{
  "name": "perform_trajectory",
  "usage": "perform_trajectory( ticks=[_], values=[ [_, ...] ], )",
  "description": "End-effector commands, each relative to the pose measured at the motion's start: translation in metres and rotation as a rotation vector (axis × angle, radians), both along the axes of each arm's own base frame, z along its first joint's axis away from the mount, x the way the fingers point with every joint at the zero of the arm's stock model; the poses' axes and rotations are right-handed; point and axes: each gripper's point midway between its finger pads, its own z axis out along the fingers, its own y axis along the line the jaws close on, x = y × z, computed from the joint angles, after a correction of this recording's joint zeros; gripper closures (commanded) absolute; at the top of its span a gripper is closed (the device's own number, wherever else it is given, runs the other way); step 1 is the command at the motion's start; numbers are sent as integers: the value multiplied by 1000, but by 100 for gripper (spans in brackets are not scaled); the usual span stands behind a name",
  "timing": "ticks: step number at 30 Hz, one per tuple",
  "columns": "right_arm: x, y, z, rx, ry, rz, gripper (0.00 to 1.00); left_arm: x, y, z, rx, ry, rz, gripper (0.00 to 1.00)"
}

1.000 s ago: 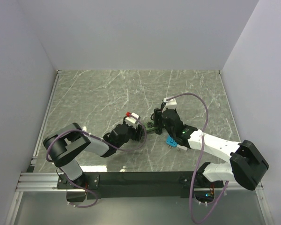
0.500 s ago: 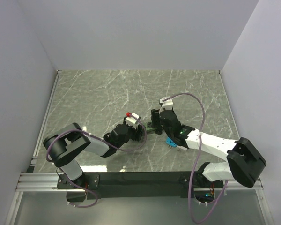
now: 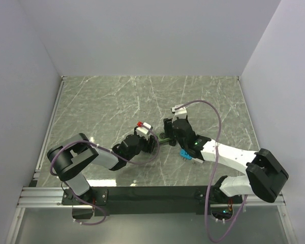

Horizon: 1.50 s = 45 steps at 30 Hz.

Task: Insert the plug

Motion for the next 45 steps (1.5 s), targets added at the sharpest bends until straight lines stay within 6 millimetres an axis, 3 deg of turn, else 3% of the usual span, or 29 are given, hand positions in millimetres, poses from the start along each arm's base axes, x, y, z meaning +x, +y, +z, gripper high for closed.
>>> perform_trajectory(
  ticks=[1, 4, 22, 35, 45],
  values=[
    [3, -4, 28, 41, -77, -31, 100, -3, -2, -11, 43, 24, -15, 36],
    [3, -3, 33, 48, -84, -22, 100, -3, -1, -11, 44, 24, -12, 36],
    [2, 8, 9, -9, -28, 26, 100, -3, 0, -9, 43, 20, -9, 36],
    [5, 2, 4, -55, -22, -12, 100, -3, 0, -10, 46, 22, -8, 36],
    [-3, -4, -23, -49, 34, -50, 100, -4, 1, -11, 47, 23, -9, 36]
  ],
)
